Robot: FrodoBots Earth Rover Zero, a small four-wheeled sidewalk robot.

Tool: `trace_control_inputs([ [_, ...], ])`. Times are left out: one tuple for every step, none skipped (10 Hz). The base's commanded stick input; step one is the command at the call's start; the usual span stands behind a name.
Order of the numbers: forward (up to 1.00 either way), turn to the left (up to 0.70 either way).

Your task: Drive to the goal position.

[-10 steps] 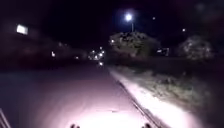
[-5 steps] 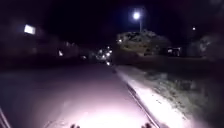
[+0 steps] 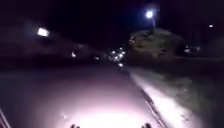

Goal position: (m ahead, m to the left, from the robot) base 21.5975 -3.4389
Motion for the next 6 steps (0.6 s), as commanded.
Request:
trace_control_inputs([
  [0.7,0.0],
  [0.7,0.0],
  [0.7,0.0],
  [0.7,0.0],
  [0.7,0.0],
  [0.7,0.0],
])
